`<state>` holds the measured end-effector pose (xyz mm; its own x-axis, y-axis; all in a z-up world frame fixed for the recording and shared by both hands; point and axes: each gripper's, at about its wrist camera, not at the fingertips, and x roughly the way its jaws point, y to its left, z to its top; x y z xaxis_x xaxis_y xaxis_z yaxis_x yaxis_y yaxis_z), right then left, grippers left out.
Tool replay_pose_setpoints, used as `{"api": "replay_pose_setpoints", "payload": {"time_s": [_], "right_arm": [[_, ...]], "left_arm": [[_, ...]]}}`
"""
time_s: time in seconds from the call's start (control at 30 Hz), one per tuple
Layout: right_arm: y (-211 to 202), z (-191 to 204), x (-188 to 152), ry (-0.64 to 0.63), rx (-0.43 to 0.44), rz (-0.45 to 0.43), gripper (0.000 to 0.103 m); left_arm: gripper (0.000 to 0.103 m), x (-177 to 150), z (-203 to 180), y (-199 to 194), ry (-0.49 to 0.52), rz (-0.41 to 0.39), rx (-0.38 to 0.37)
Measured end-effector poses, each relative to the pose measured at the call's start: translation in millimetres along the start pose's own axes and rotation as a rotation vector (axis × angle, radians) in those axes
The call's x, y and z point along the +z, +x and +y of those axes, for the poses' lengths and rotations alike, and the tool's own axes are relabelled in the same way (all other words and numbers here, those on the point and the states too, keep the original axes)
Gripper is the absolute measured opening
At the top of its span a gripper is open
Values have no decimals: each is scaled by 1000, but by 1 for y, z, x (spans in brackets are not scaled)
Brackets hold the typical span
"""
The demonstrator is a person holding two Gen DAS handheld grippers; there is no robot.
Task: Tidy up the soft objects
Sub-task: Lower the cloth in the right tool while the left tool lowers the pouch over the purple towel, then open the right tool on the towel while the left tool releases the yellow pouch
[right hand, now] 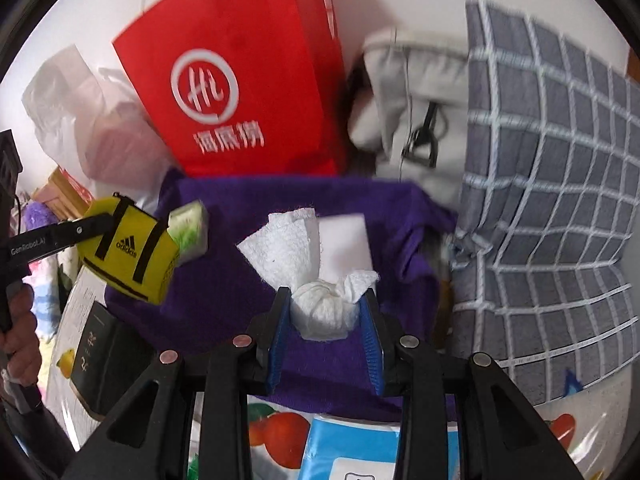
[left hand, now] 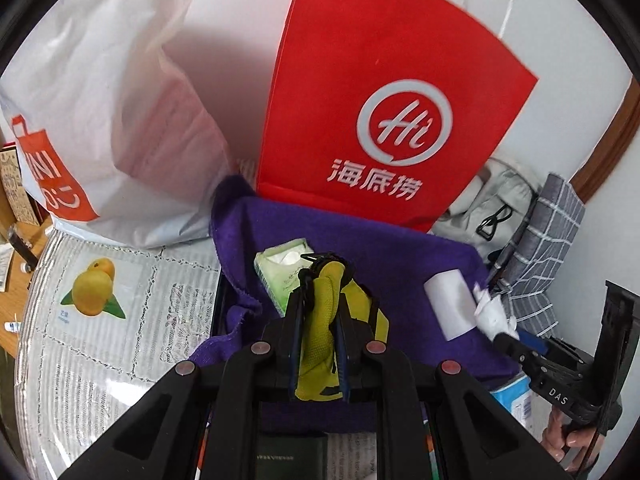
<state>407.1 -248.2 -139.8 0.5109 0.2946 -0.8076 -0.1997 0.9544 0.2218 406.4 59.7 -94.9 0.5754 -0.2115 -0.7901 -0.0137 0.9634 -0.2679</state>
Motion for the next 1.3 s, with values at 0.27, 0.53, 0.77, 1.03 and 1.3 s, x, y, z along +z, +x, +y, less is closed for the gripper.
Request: {"api": "replay_pose_setpoints", "payload": {"time_s": [0.27,0.53,0.77,1.03,1.3], "right_arm": [[22,-7,-7,-27,14,105,34],[33,-2,-17,-93,18,172,34],[40,-3,-20,-118,-25,187,35],[36,-5,-16,-118,-81,163,61],[8,-17,-7,-61,-88,96,70]], "left_arm": [[14,-3,4,15,-12,36,41],[15,-11,-7,34,27,84,68],[17,-12,2,41,7,118,106],[33,-11,4,48,19,152,120],[64,-5,6,30,0,103,114]]}}
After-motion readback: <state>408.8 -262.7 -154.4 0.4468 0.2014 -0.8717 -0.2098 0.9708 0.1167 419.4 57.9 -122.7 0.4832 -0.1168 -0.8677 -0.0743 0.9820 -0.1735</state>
